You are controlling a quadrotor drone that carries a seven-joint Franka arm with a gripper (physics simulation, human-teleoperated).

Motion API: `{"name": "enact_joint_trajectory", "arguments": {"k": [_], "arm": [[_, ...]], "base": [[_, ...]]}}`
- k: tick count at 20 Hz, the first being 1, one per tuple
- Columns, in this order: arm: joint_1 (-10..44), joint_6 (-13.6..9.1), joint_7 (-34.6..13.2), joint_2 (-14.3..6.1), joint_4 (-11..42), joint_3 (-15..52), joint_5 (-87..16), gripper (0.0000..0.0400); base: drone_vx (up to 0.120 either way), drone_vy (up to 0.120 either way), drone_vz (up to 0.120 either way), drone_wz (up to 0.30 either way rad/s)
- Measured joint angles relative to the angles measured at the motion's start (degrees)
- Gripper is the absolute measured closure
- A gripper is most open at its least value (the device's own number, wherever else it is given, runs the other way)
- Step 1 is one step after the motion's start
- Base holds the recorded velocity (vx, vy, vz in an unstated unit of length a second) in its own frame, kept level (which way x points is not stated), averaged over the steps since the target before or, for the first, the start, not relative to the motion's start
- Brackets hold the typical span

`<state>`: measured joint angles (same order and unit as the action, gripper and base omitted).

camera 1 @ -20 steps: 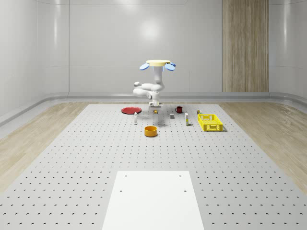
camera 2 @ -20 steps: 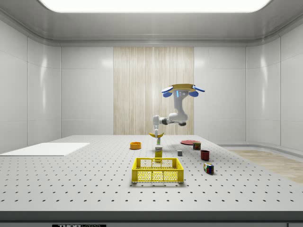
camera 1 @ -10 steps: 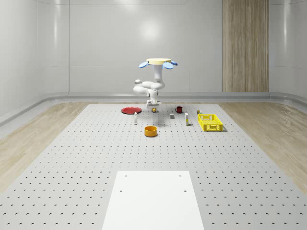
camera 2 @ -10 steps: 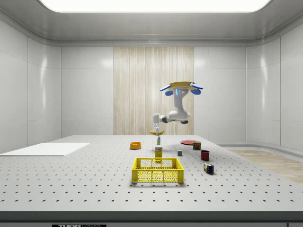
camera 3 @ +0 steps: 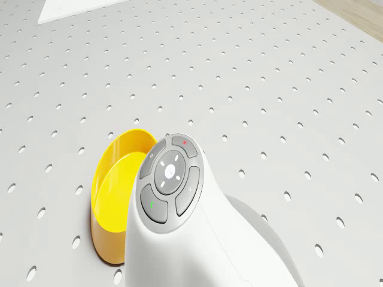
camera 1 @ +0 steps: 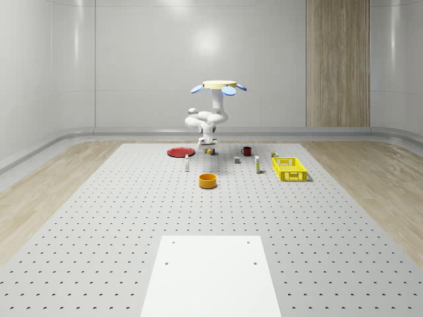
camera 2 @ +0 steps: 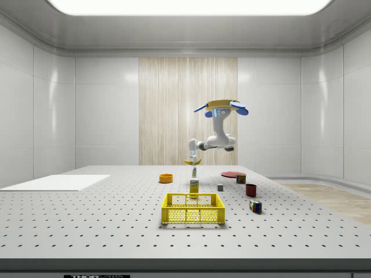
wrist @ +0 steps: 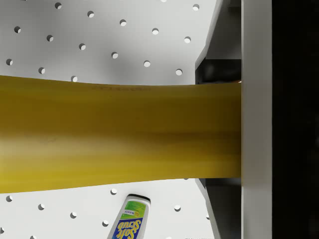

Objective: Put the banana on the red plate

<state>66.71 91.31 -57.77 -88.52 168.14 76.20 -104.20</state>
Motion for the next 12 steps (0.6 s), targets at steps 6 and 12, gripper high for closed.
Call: {"name": "enact_joint_trajectory", "arguments": {"k": [6,12], "arm": [[0.2,0.8,10.1,-0.8,0.0,0.2,0.3,0.021],[0.4,1.6,20.3,-1.6,-0.1,0.3,0.5,0.021]], "base": [[0.0,0.0,0.0,-0.3],[0.0,0.0,0.0,-0.3]]}}
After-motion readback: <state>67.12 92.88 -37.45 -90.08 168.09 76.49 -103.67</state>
